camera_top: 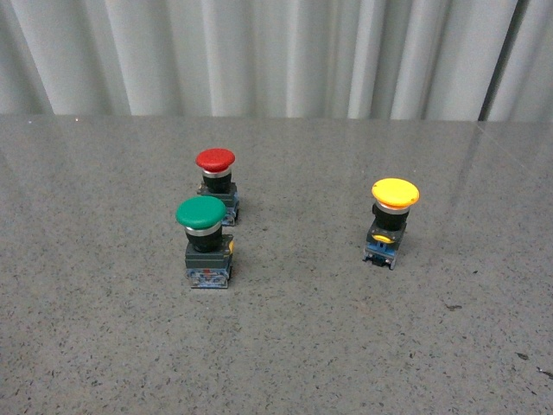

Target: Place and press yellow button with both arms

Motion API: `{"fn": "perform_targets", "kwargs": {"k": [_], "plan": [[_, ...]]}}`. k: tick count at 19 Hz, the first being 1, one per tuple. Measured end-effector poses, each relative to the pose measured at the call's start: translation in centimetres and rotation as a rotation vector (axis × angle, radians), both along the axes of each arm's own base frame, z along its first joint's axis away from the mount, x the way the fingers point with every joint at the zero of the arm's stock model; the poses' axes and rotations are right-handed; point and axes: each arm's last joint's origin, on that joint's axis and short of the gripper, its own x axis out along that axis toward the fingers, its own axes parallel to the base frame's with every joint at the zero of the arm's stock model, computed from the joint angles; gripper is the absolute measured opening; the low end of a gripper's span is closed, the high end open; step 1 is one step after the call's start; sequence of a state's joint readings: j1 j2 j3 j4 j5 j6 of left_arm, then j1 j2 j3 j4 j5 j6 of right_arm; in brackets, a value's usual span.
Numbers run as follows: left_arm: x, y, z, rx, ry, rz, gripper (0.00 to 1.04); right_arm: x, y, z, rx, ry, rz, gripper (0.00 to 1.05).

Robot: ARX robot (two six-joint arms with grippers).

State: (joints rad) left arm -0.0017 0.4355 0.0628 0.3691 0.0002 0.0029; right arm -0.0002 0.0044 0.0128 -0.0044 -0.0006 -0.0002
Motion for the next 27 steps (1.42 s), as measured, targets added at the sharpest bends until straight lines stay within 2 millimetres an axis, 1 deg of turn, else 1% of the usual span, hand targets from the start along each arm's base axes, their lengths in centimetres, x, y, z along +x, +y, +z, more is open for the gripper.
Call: {"fn": "perform_targets", "kwargs": {"k": [5,6,8,9,11,12,13,15,24,25,26,27], "plan": [[-0.7,0.0,-0.5,0.0,-0.001,0.0,0.02,0.0,0.0,0.0,0.0,0.0,0.0,0.98],[-0.8,0.0,-0.6,0.0,-0.023,0.0,0.02,0.0,0.0,0.0,0.0,0.0,0.0,0.98],[-1.0,0.0,-1.1,0.0,-0.006,0.0,0.02,0.0,0.0,0.0,0.0,0.0,0.0,0.98],[-1.2,0.0,-1.0,0.0,-0.016,0.0,0.02,0.0,0.0,0.0,0.0,0.0,0.0,0.98],[-1.9,0.0,-1.0,0.0,-0.018,0.0,0.02,0.0,0.0,0.0,0.0,0.0,0.0,0.98],[-3.0,0.0,-1.4,0.0,-0.003,0.001,0.02,0.0,0.0,0.0,0.0,0.0,0.0,0.98],[-3.0,0.0,-1.1,0.0,-0.021,0.003,0.02,0.0,0.0,0.0,0.0,0.0,0.0,0.98],[-3.0,0.0,-1.5,0.0,0.006,0.0,0.02,0.0,0.0,0.0,0.0,-0.001,0.0,0.98],[-3.0,0.0,-1.4,0.0,-0.001,0.0,0.02,0.0,0.0,0.0,0.0,0.0,0.0,0.98],[-3.0,0.0,-1.4,-0.001,-0.003,0.0,0.03,0.0,0.0,0.0,0.0,0.0,0.0,0.98],[-3.0,0.0,-1.4,-0.001,-0.003,0.0,0.11,0.0,0.0,0.0,0.0,0.0,0.0,0.98],[-3.0,0.0,-1.4,-0.001,-0.002,0.0,0.23,0.0,0.0,0.0,0.0,0.0,0.0,0.98]]}}
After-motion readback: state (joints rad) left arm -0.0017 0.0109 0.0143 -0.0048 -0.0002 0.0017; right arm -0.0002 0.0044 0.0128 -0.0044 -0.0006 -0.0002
